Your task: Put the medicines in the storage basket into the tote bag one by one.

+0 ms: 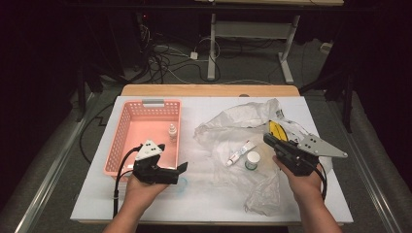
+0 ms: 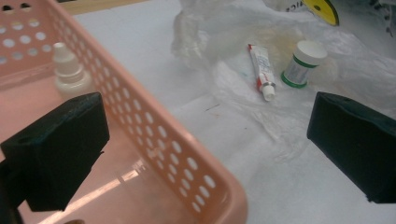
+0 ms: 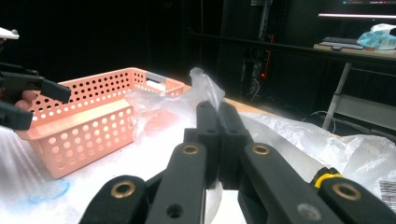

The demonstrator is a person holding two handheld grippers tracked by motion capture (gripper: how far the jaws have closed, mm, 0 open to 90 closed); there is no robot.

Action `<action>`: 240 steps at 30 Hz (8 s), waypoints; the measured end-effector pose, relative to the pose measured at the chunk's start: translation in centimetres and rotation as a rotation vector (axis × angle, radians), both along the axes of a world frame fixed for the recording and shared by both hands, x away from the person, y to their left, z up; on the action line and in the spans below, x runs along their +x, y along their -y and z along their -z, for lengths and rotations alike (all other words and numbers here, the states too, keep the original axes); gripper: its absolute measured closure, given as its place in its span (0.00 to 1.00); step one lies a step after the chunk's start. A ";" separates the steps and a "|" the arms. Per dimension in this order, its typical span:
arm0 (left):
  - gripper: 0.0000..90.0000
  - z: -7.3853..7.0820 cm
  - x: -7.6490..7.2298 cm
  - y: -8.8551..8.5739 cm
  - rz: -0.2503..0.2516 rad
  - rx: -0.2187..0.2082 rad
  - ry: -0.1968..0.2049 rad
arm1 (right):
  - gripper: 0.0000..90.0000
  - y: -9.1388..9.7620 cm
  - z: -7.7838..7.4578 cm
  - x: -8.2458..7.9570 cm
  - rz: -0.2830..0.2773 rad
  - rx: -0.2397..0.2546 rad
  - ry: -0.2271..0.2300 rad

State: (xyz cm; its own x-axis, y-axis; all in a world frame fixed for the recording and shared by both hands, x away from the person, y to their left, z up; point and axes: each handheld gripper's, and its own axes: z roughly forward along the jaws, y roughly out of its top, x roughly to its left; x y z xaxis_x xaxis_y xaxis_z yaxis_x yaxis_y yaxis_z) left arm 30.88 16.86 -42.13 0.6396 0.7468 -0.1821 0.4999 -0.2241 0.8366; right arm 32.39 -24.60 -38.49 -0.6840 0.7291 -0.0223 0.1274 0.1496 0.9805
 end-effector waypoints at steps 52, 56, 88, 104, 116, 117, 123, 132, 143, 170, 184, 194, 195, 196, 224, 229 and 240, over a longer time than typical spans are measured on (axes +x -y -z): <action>0.10 -1.7 9.4 -3.3 -0.146 0.042 -0.070 | 1.00 0.6 -0.4 -0.1 0.014 0.012 0.013; 0.17 -1.0 10.6 -2.9 -0.135 0.051 -0.113 | 1.00 0.6 -0.3 -0.1 0.011 0.011 0.016; 0.54 2.1 14.4 -1.7 -0.108 0.146 -0.274 | 1.00 0.8 -0.4 -0.1 0.012 0.015 0.013; 0.59 2.8 14.9 -0.9 -0.088 0.250 -0.293 | 1.00 0.7 -0.3 -0.1 0.014 0.018 0.012; 0.64 2.9 14.8 -0.5 -0.101 0.269 -0.284 | 1.00 0.7 -0.3 -0.2 0.011 0.009 0.011; 0.64 2.9 14.8 -0.5 -0.104 0.270 -0.282 | 1.00 0.7 -0.3 -0.2 0.011 0.009 0.010; 0.64 2.3 14.4 -1.0 -0.117 0.267 -0.279 | 1.00 0.8 -0.4 -0.2 0.014 0.017 0.015; 0.64 0.6 12.6 -2.1 -0.118 0.230 -0.202 | 1.00 0.9 -0.6 -0.3 0.018 0.020 0.019; 0.64 -0.9 9.4 -3.4 -0.125 0.143 -0.141 | 1.00 0.9 -0.7 -0.4 0.017 0.019 0.025; 0.64 -2.7 0.5 -2.6 -0.014 0.047 0.087 | 1.00 0.2 -0.3 -0.5 -0.002 0.004 0.009; 0.64 -3.2 -0.3 3.0 0.107 0.047 0.108 | 1.00 0.2 -0.5 -0.6 -0.011 0.004 0.018; 0.64 -1.2 0.5 9.8 0.217 0.103 0.079 | 1.00 0.1 -0.5 -0.6 -0.007 0.006 0.016; 0.64 -0.9 0.7 10.2 0.220 0.106 0.076 | 1.00 0.1 -0.5 -0.6 -0.007 0.008 0.014; 0.64 -0.6 0.9 10.7 0.225 0.109 0.073 | 1.00 0.1 -0.5 -0.6 -0.008 0.008 0.014; 0.64 4.6 6.7 18.5 0.216 0.124 0.001 | 1.00 0.5 -0.6 -0.5 -0.006 0.022 0.018; 0.64 4.9 7.4 19.1 0.209 0.129 -0.006 | 1.00 0.6 -0.6 -0.5 -0.005 0.020 0.017; 0.45 4.7 7.5 18.2 0.205 0.117 -0.052 | 1.00 0.6 -0.5 -0.4 -0.012 0.024 0.013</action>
State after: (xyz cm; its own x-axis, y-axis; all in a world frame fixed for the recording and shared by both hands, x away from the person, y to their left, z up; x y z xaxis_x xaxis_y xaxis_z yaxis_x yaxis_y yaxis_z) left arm 38.40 -1.38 -46.81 0.7722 0.6201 -0.1385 0.4754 -0.4191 0.7735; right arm 31.95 -25.24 -38.01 -0.6924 0.7214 -0.0134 0.1134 0.1272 0.9854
